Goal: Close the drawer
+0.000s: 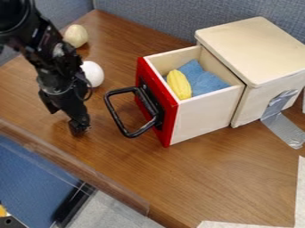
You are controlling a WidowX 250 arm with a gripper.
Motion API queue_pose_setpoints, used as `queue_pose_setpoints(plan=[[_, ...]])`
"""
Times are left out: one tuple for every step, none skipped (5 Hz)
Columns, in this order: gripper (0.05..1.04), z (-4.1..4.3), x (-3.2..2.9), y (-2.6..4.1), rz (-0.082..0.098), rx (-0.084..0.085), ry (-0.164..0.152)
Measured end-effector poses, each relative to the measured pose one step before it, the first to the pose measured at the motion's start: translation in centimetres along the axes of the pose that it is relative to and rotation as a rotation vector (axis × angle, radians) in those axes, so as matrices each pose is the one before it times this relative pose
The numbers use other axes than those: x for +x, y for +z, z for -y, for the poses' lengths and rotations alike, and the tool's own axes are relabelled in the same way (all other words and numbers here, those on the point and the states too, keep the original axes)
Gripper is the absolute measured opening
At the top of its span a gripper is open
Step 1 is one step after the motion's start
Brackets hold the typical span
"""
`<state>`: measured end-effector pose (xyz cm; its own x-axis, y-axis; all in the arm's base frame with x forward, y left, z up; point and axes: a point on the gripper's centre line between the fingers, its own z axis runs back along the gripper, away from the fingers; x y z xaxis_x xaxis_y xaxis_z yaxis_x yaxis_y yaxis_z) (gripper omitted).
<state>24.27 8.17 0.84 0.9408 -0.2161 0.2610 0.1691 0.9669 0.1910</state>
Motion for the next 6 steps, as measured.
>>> queue_pose_setpoints(plan=[[1.001,0.878,1.179,0.083,-0.0255,-0.0377,0.042],[1.001,0.69,1.341,0.454,-0.0031,-0.0301,0.0318],[1.001,0.09,1.223,0.42,0.0096,-0.0091,0.0235],[1.001,0.065,0.77,-0.66,-0.0078,0.0005,0.022],[1.001,0.129,0.272,-0.934,-0.0096,0.0105,0.0057],[1.0,-0.121,1.19,-0.507,0.0338,0.0339,0.0039]])
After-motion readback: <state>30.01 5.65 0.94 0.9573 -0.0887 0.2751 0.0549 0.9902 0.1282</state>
